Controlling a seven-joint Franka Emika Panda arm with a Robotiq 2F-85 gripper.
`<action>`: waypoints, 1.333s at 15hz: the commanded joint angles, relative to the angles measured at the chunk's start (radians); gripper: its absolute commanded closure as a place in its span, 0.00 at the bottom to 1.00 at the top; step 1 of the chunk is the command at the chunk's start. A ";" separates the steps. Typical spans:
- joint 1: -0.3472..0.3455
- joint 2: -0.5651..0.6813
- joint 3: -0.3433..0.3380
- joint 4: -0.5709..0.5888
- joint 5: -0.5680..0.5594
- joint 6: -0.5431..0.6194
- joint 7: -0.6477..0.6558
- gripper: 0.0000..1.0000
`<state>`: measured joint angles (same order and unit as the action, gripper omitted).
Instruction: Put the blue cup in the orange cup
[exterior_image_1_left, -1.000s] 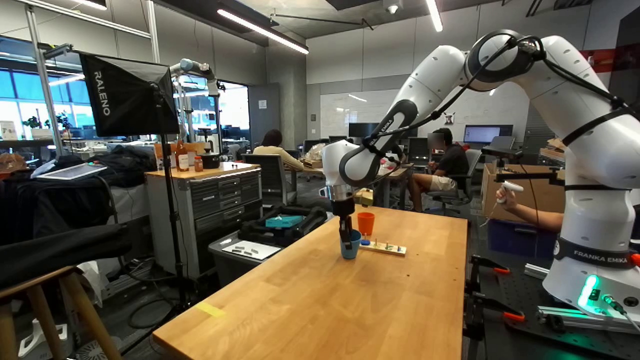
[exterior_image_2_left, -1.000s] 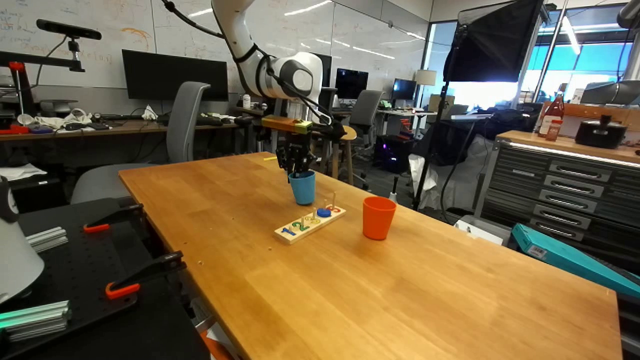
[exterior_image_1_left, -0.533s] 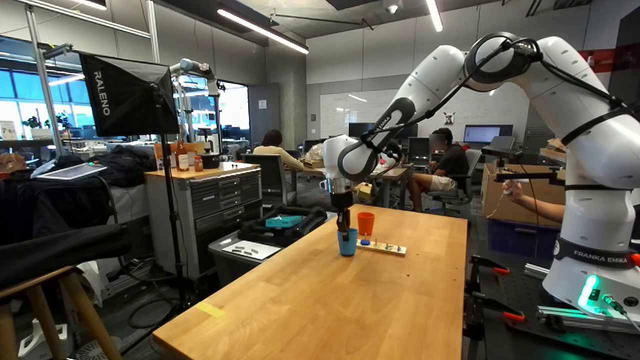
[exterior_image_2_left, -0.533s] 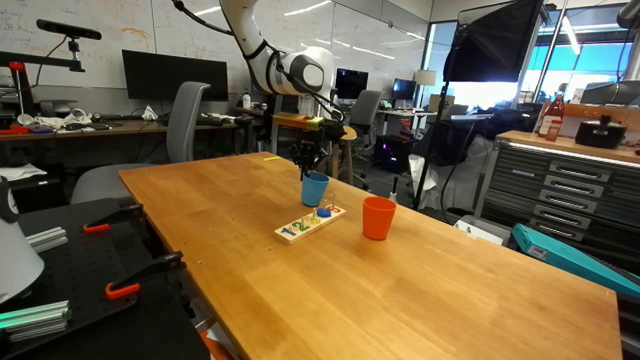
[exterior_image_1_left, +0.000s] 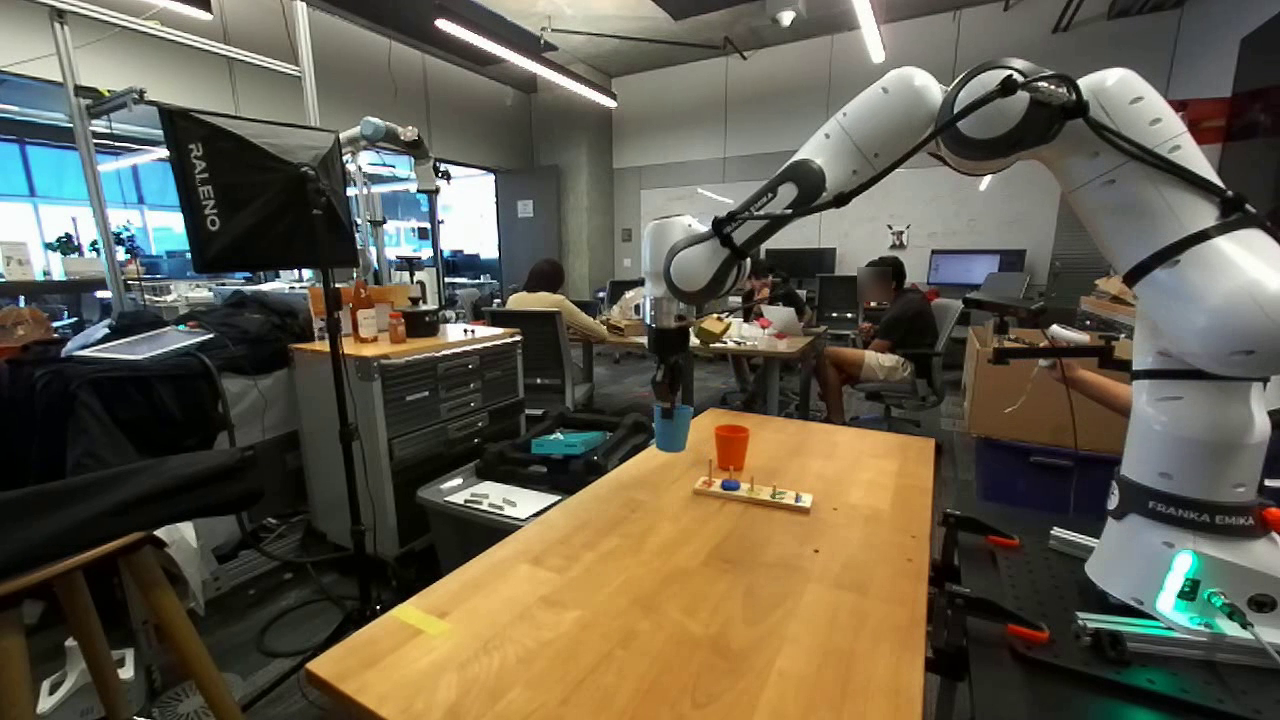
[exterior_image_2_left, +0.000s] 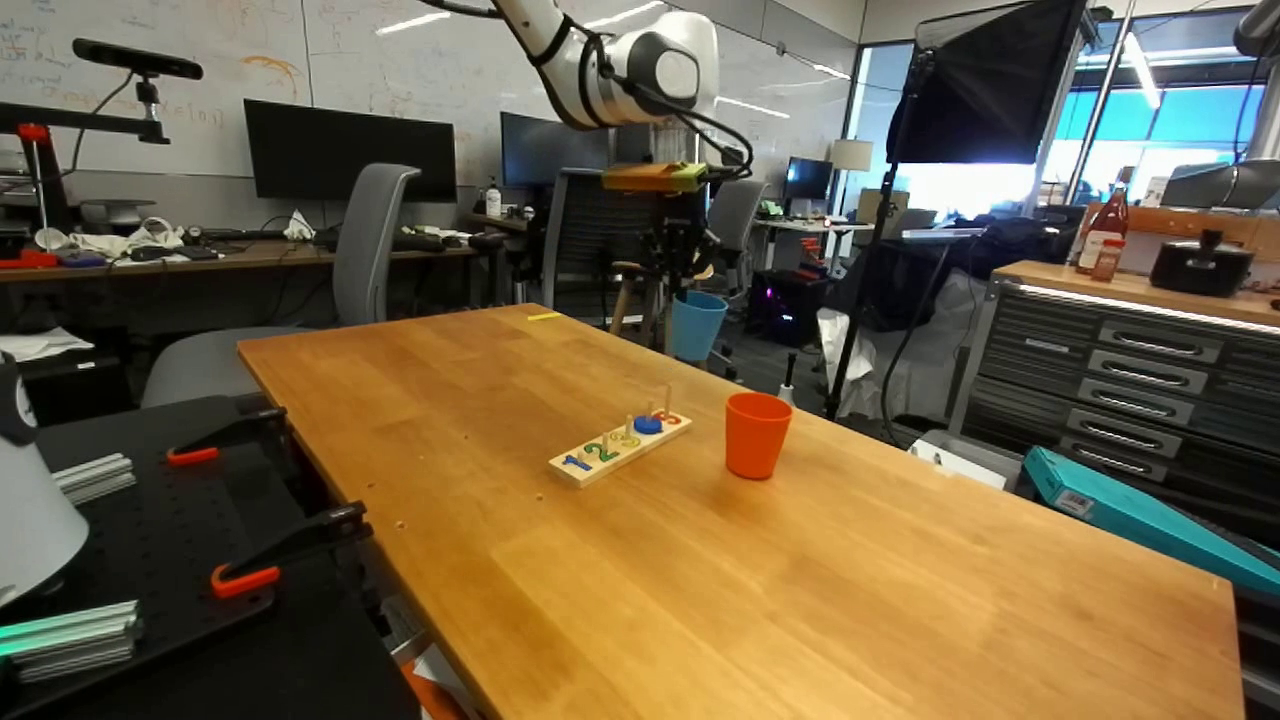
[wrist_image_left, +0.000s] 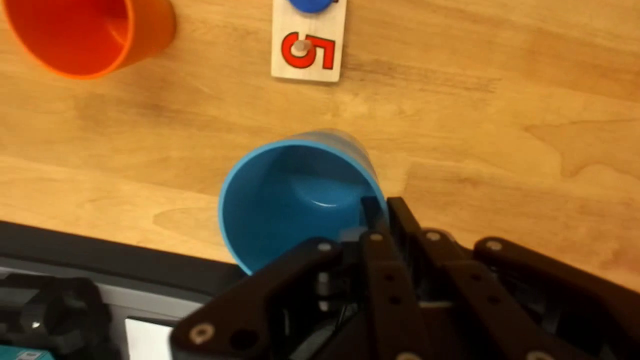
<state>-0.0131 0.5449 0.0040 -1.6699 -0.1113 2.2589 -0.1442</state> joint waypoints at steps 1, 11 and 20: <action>-0.019 -0.020 -0.017 0.076 0.013 -0.076 0.011 0.92; -0.097 -0.007 -0.125 0.093 -0.021 -0.231 0.066 0.92; -0.111 0.040 -0.113 0.094 -0.012 -0.227 0.066 0.94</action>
<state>-0.1291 0.5628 -0.1104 -1.6048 -0.1133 2.0421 -0.0975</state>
